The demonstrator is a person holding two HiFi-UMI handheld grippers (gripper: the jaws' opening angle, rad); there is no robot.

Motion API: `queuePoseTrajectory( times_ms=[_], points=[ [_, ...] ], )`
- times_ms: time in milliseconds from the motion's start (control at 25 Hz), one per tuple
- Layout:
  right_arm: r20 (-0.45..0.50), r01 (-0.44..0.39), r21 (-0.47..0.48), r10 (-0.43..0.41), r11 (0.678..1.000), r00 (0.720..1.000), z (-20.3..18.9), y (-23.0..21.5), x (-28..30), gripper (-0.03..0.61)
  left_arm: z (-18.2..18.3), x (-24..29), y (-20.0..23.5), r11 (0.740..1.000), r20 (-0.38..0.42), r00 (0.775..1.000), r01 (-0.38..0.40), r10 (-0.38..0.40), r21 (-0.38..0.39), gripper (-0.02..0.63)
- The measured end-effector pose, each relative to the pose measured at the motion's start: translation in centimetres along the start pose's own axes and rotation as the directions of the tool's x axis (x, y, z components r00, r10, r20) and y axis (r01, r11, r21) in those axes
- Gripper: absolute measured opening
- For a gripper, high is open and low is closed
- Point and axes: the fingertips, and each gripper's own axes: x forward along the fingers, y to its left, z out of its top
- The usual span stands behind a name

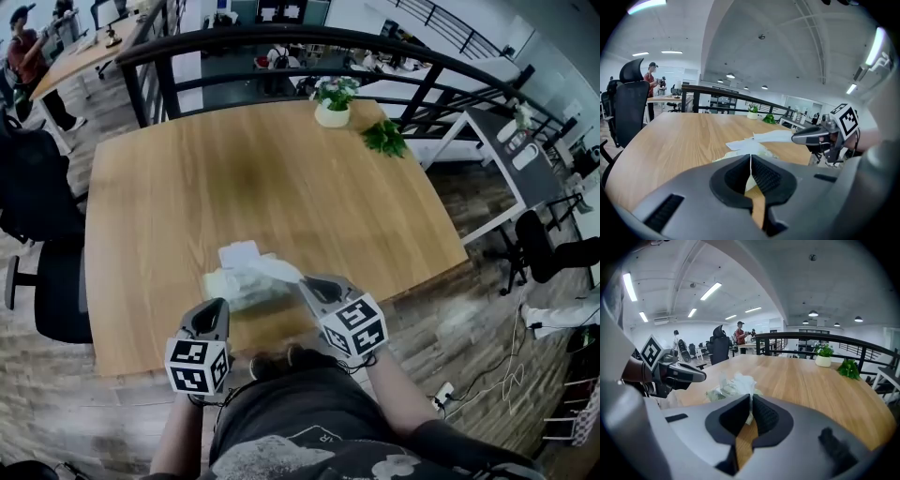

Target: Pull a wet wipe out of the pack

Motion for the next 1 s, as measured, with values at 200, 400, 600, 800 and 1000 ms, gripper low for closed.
queuePoseTrajectory(
  times_ms=[200, 400, 600, 800, 1000],
  points=[
    [0.000, 0.016, -0.009, -0.016, 1.000, 1.000, -0.4, 0.2, -0.1, 0.034, -0.4, -0.5, 0.2, 1.000, 0.016, 1.000, 0.000, 0.000, -0.025, 0.017],
    [0.020, 0.013, -0.004, -0.013, 1.000, 1.000, 0.0, 0.4, 0.1, 0.034, -0.9, -1.0, -0.1, 0.999, 0.021, 1.000, -0.007, 0.007, -0.037, 0.017],
    [0.040, 0.000, -0.010, 0.000, 1.000, 0.999, 0.3, 1.0, -0.7, 0.034, -1.0, -1.6, -1.4, 0.999, 0.026, 1.000, -0.007, 0.008, -0.038, 0.017],
    [0.055, -0.019, -0.007, 0.019, 1.000, 0.998, -0.4, 1.6, -2.8, 0.034, -1.3, -2.8, -3.7, 0.999, 0.041, 0.999, -0.015, 0.016, -0.029, 0.017],
    [0.079, -0.033, 0.002, 0.033, 0.999, 0.996, -1.7, 2.0, -5.6, 0.034, -2.3, -4.5, -6.4, 0.998, 0.059, 0.998, -0.033, 0.036, -0.044, 0.017]
  ],
)
